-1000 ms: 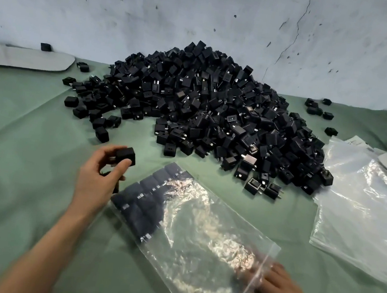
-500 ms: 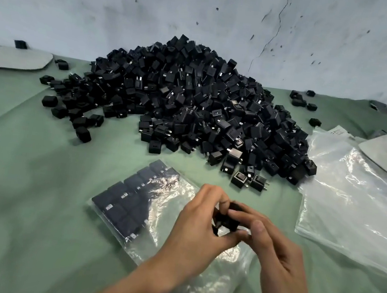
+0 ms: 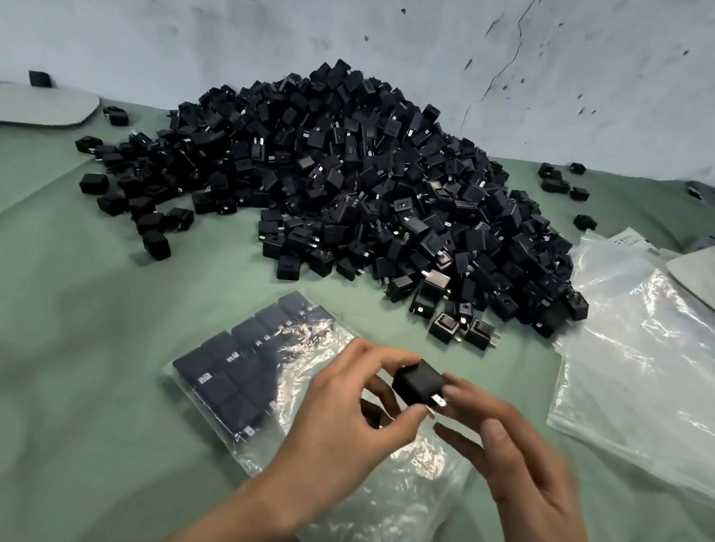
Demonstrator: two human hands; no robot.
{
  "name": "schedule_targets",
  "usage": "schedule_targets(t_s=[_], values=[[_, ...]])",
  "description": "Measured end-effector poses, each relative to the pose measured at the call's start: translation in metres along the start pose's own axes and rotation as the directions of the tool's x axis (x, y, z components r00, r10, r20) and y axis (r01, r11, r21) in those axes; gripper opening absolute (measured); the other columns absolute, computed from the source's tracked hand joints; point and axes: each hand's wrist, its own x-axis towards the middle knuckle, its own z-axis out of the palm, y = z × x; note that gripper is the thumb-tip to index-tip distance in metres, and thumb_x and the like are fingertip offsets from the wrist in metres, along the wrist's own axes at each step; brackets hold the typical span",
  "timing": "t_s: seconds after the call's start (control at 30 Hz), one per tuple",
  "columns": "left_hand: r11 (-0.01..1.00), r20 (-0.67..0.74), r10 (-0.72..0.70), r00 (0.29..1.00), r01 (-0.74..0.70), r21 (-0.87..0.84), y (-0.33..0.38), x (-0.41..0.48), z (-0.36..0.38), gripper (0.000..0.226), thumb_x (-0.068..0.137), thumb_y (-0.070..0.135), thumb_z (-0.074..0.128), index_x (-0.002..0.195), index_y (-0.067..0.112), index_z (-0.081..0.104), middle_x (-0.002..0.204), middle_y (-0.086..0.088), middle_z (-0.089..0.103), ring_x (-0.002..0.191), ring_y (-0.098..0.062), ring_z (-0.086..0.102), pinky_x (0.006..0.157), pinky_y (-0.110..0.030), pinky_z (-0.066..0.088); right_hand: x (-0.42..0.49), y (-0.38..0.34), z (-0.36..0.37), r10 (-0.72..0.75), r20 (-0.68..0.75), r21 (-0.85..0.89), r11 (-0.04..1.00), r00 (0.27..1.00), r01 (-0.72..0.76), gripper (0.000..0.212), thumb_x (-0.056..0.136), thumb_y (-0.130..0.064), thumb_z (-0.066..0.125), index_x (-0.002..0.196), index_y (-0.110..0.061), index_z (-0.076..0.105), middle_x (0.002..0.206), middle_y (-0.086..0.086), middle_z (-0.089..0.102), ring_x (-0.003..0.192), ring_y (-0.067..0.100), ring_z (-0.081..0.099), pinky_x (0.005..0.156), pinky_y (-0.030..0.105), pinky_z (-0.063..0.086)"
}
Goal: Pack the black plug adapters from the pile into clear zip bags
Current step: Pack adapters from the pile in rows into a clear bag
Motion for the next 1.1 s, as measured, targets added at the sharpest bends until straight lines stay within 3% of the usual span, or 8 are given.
schedule_targets(t_s=[0.13,0.4,0.47,0.57,0.67,0.8,0.93,1.1], values=[[0.995,0.038,0.079,0.996,-0.081,0.062,-0.001,0.0,0.0,0.029,0.081,0.019,0.077,0.107,0.028,0.066,0.1,0.016,0.056,0.087,-0.008,0.064,0.071,-0.017,0.053,-0.004,-0.001,-0.003,-0.004,0.035,-0.236,0.972,0.999,0.012,0.022,0.09,-0.042,0.055,0.096,-0.036,0.075,0.122,-0.012,0.064,0.116,0.009,0.059,0.095,0.033,0.048],[0.991,0.182,0.062,0.981,-0.039,-0.124,-0.004,0.002,0.004,0.027,0.087,0.007,0.068,0.103,0.029,0.068,0.099,0.016,0.06,0.091,-0.009,0.068,0.076,-0.014,0.05,-0.009,0.002,-0.017,0.079,0.031,-0.17,0.983,0.996,-0.073,0.03,0.094,-0.028,0.049,0.093,-0.023,0.079,0.113,-0.006,0.062,0.112,0.013,0.06,0.098,0.029,0.046],[0.992,0.182,-0.003,0.983,0.026,-0.126,-0.003,0.002,0.006,0.022,0.088,0.013,0.068,0.101,0.03,0.066,0.094,0.014,0.061,0.085,-0.01,0.068,0.07,-0.018,0.05,-0.01,0.003,-0.019,0.091,0.034,-0.212,0.974,0.995,-0.082,0.029,0.094,-0.032,0.05,0.092,-0.026,0.079,0.109,-0.009,0.062,0.111,0.01,0.059,0.095,0.017,0.042],[0.984,0.237,-0.036,0.971,-0.006,0.178,0.003,-0.005,0.011,0.025,0.083,0.049,0.066,0.091,0.037,0.046,0.083,0.022,0.049,0.07,-0.001,0.054,0.062,-0.014,0.04,-0.011,0.005,-0.027,0.064,-0.066,-0.304,0.949,0.996,-0.081,0.033,0.087,-0.027,0.047,0.086,-0.032,0.079,0.105,-0.005,0.062,0.103,0.001,0.058,0.087,0.004,0.037],[0.743,0.482,-0.064,0.874,-0.281,0.608,0.012,-0.017,0.027,0.045,0.08,0.067,0.051,0.09,0.032,0.024,0.091,0.014,0.03,0.072,-0.01,0.041,0.066,-0.027,0.031,-0.013,0.01,-0.04,0.051,-0.118,-0.377,0.922,0.992,-0.092,0.031,0.083,-0.025,0.049,0.085,-0.032,0.079,0.106,0.003,0.061,0.098,-0.002,0.058,0.084,0.003,0.036],[0.662,0.417,-0.075,0.906,-0.267,0.701,0.015,-0.013,0.032,0.015,0.095,0.036,0.043,0.098,0.022,0.039,0.095,0.003,0.03,0.093,-0.024,0.05,0.068,-0.036,0.029,-0.027,0.016,-0.053,0.027,-0.14,-0.344,0.936,0.99,-0.074,0.032,0.094,-0.025,0.051,0.081,-0.025,0.08,0.105,0.001,0.064,0.094,0.005,0.06,0.083,0.007,0.041],[0.668,0.379,-0.068,0.923,-0.24,0.704,0.024,-0.008,0.022,0.013,0.095,0.035,0.039,0.088,0.027,0.032,0.09,0.006,0.033,0.092,-0.021,0.053,0.067,-0.032,0.031,-0.041,0.028,-0.044,0.036,-0.034,-0.467,0.883,0.999,-0.048,0.033,0.081,-0.022,0.048,0.08,-0.034,0.079,0.103,-0.016,0.063,0.09,0.001,0.063,0.08,0.012,0.046],[0.612,0.414,-0.111,0.904,-0.266,0.745,0.032,-0.012,0.027,0.014,0.096,0.035,0.041,0.101,0.022,0.045,0.104,-0.001,0.044,0.099,-0.028,0.056,0.068,-0.034,0.03,-0.024,0.042,0.001,0.063,0.154,-0.564,0.825,0.986,0.036,0.018,0.075,-0.01,0.057,0.08,-0.022,0.069,0.094,0.004,0.063,0.092,0.004,0.064,0.075,0.012,0.046]])
